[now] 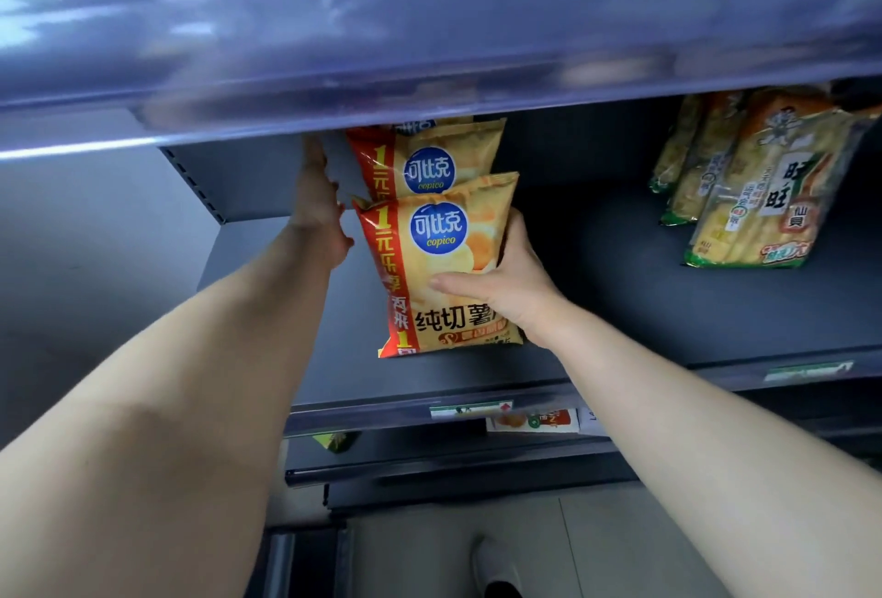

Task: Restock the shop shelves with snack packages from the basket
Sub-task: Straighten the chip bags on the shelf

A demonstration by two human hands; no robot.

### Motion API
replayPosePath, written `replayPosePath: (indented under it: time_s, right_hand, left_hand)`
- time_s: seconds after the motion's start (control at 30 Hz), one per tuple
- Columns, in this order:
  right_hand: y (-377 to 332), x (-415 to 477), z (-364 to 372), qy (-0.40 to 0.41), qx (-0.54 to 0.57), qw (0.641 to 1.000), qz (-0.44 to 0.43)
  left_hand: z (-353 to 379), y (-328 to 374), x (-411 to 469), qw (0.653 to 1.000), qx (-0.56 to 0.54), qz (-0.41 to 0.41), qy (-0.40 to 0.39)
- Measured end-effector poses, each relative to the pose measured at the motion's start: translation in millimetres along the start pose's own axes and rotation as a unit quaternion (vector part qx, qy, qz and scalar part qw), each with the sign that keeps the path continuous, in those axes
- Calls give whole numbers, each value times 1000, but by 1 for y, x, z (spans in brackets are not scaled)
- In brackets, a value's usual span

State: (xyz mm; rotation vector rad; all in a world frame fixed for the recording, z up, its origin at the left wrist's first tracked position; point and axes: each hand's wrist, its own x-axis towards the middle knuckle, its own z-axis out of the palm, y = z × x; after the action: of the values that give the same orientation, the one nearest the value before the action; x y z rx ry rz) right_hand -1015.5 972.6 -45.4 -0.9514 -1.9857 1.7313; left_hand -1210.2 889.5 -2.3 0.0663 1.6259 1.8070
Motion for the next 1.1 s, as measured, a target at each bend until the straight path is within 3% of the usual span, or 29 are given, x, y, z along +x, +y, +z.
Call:
replayPosePath:
  time_s: [0.07,0.17,0.3,0.4,0.5,0.9,1.1]
  right_hand:
    - [-2,-7,-2,0,-15,1000,7]
    - [-3,-20,-5,-21,-68,997,28]
    - [6,-36,-4,-50,-170,984,31]
    - [12,-41,3,-38,-241,969,26]
    - [13,-41,15,9,-284,959,17]
    - [15,-91,-4,70,-335,938,45]
    - [30,-149,-23,19,-433,900,48]
  left_hand:
    - [-11,-9,-28,997,65,28,2]
    - [-31,-34,-64,984,152,24,-89]
    - [-37,-69,-92,936,316,58,-142]
    - [-32,-89,-96,881,454,103,-84]
    - [-21,-95,-96,861,490,133,-11]
    - [-27,-96,-131,806,591,27,38]
    - [-14,-102,-180,667,742,41,-64]
